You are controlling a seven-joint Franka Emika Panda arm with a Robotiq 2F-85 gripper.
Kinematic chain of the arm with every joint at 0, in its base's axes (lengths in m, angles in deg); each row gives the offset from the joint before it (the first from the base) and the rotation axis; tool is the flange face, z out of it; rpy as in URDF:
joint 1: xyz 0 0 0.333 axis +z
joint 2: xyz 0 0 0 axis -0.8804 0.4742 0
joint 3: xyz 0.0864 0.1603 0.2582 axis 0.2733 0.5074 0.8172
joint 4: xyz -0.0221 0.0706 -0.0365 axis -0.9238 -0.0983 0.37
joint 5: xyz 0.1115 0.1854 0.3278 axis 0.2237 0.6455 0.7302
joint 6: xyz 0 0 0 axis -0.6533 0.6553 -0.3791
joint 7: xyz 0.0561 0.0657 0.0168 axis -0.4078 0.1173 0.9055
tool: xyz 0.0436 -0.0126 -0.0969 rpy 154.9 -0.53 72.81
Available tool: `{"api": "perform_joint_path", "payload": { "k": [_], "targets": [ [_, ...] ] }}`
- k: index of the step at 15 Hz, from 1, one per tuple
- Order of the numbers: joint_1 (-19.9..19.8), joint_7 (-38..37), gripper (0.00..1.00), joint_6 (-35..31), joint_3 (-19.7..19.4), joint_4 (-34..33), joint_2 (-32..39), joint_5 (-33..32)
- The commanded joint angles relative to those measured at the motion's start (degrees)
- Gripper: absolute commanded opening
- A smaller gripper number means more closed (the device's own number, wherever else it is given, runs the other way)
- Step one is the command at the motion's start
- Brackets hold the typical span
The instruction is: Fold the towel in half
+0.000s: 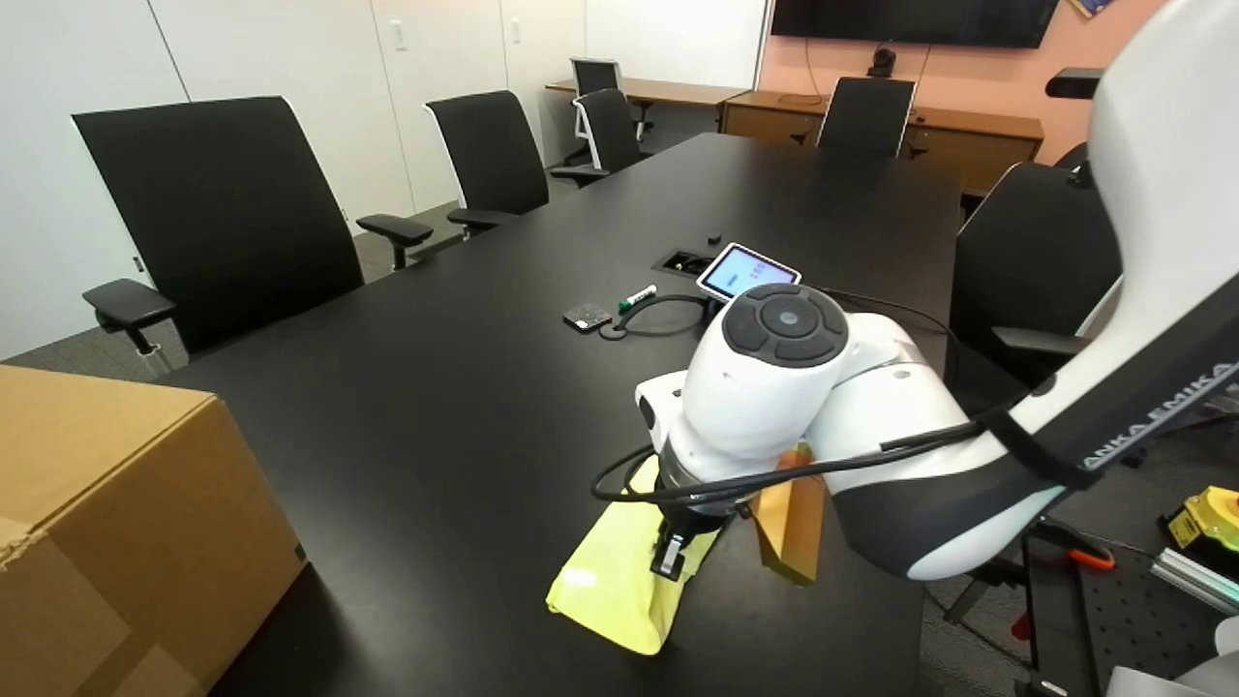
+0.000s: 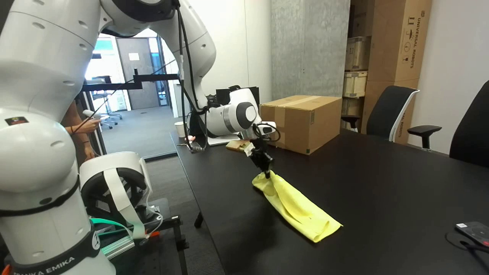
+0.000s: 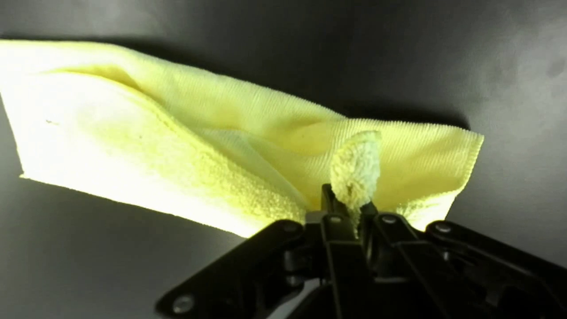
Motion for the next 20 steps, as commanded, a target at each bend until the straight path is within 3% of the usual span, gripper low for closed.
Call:
{"api": "perform_joint_path", "payload": {
  "k": [1,2,3,4,5,7,13,18,20],
  "targets": [
    [0.07,0.3,0.09,1.69,-0.57,-9.46,6.99,-1.58],
    [-0.6,0.66,0.1,1.78,-0.03,-11.38,8.31,-0.42],
    [-0.91,0.97,0.26,1.67,0.18,-12.85,9.28,0.18],
    [-1.21,0.91,0.35,1.4,0.54,-14.48,10.4,1.03],
    [-1.34,0.87,0.37,1.19,0.84,-15.42,10.77,1.75],
    [-0.95,0.77,0.52,0.96,1.01,-16.85,10.71,2.27],
    [-1.12,1.49,0.96,7.95,2.7,-16.42,5.33,3.67],
    [-4.09,-0.29,1.0,15.46,4.19,-2.67,-8.95,3.74],
    [-7.2,0.13,1.0,18.92,6.87,2.67,-14.71,6.97]
  ]
}}
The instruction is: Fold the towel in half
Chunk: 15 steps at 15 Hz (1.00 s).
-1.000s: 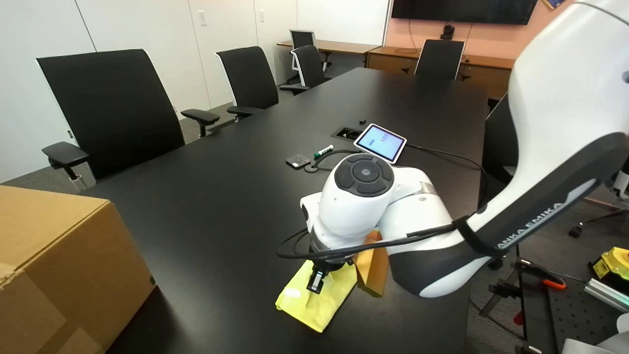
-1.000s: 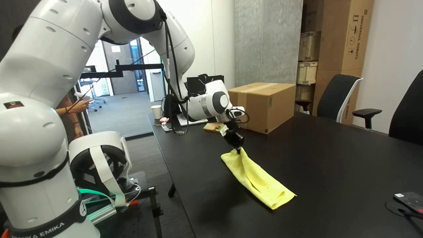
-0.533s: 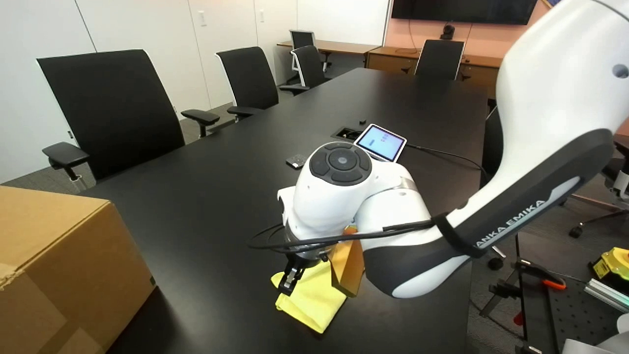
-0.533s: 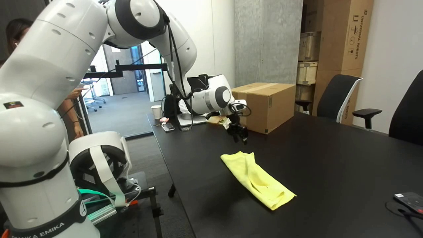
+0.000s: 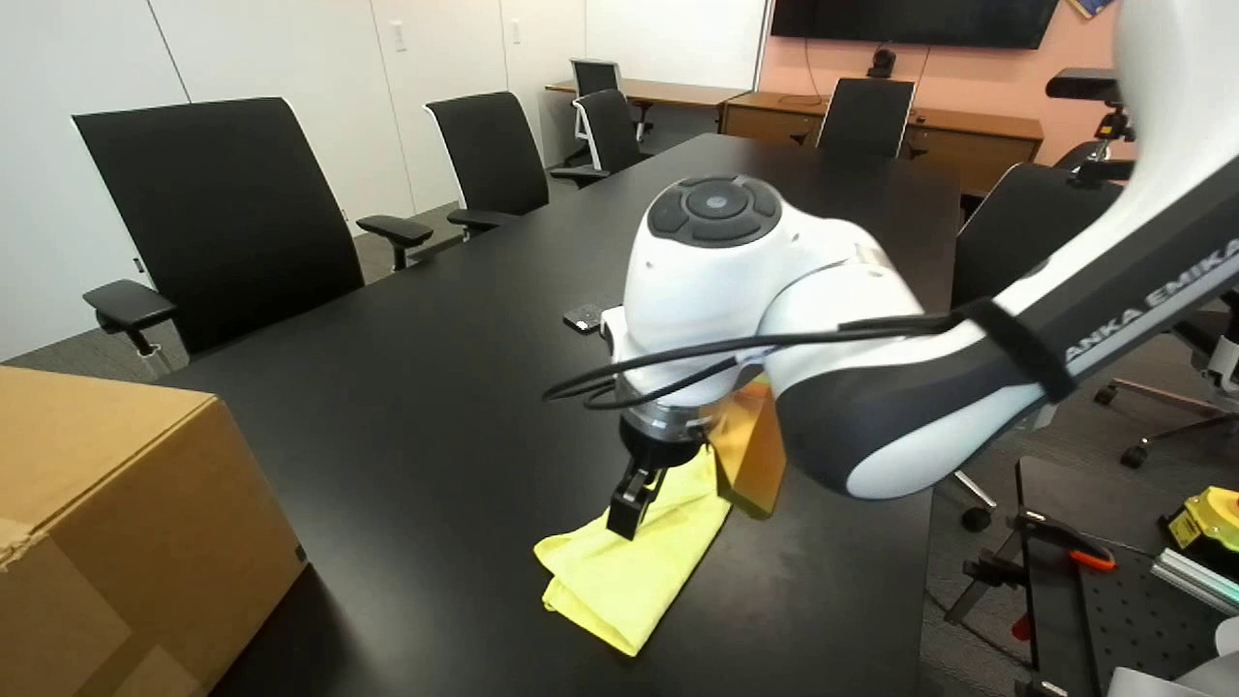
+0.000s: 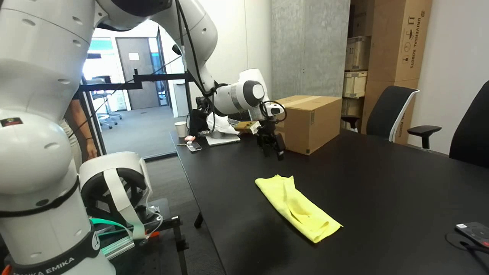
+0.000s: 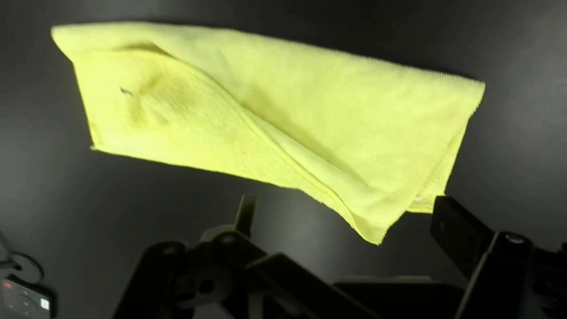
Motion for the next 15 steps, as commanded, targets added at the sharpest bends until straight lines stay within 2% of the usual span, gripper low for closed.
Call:
{"api": "perform_joint_path", "payload": {
  "k": [1,4,6,8,12,15],
  "targets": [
    [-5.79,1.13,1.0,5.05,5.3,13.3,-13.96,6.57],
    [-10.0,1.04,1.0,8.27,9.23,21.69,-23.37,15.18],
    [-11.83,-1.13,1.0,10.91,10.91,26.7,-29.84,18.89],
    [-13.54,-1.88,1.0,10.87,12.43,31.66,-36.22,22.36],
    [-16.05,-1.36,1.0,11.5,14.42,39.83,-48.83,28.58],
    [-17.43,-0.62,1.0,15.79,15.23,43.85,-58.19,30.69]
  ]
}}
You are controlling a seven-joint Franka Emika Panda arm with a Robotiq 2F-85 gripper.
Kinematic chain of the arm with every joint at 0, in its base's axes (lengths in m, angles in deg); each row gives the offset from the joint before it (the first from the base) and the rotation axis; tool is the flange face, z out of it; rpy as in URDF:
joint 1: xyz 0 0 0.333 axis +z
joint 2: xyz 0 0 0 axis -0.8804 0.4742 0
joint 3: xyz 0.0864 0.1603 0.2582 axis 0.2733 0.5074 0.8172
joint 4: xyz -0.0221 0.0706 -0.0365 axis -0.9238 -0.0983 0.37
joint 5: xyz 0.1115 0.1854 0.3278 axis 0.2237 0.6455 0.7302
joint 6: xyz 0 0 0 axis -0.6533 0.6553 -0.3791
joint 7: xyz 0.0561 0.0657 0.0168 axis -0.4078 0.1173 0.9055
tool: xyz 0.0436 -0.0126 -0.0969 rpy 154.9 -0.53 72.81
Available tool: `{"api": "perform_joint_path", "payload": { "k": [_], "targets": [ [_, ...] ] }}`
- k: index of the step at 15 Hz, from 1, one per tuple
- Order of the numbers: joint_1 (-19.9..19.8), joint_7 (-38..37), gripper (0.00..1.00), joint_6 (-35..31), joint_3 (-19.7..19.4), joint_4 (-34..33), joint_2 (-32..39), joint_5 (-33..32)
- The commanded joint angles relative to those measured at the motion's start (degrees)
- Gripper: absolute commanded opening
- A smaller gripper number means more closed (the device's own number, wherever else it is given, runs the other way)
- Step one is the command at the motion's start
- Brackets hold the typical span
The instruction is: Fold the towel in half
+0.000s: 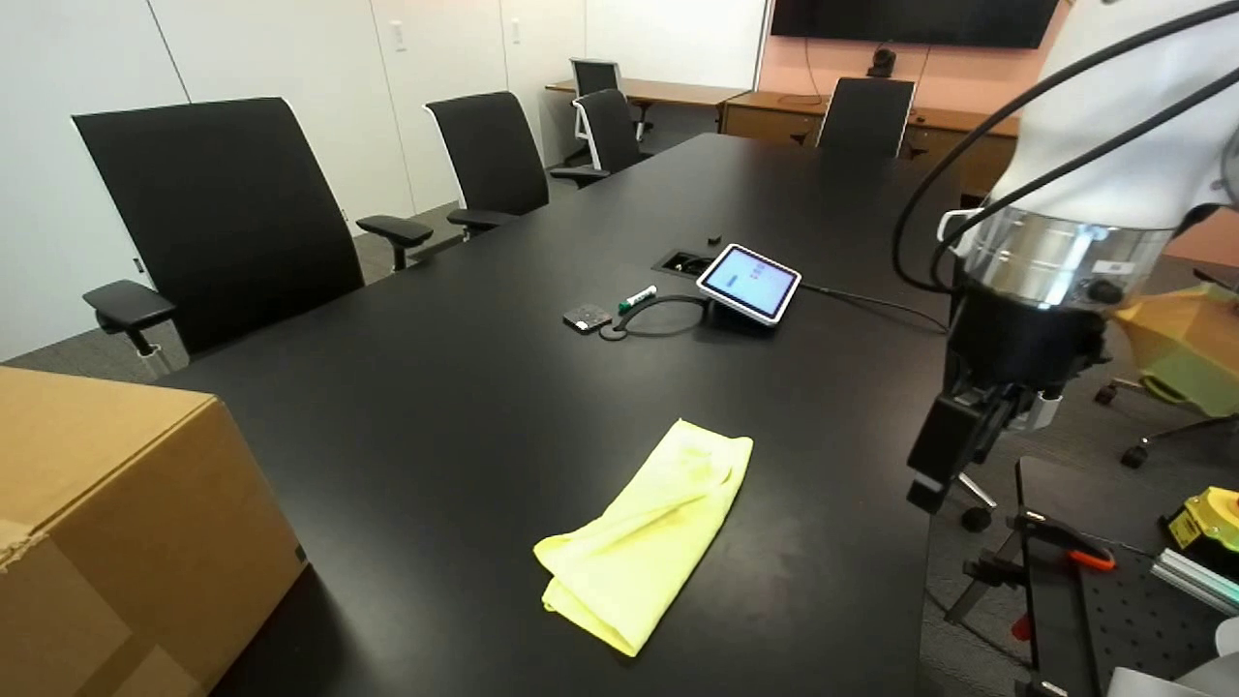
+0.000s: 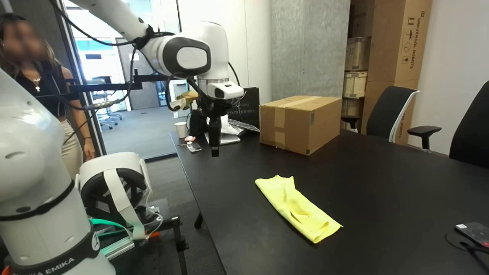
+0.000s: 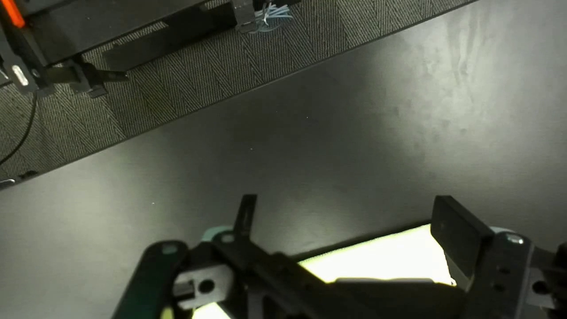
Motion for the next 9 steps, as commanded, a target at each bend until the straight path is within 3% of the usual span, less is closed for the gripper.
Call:
{"api": "perform_joint_path", "payload": {
  "k": [1,3,4,5,9],
  "targets": [
    [-2.45,1.18,1.0,6.31,1.84,6.0,-14.36,2.53],
    [-3.74,1.45,1.0,11.73,2.59,7.1,-20.73,0.57],
    [-4.49,1.59,1.0,16.27,2.79,4.26,-22.28,-0.09],
    [-4.62,1.71,1.0,11.31,3.44,4.46,-15.66,1.8],
    [-5.65,2.11,1.0,16.06,3.95,4.46,-22.45,1.84]
  ]
}}
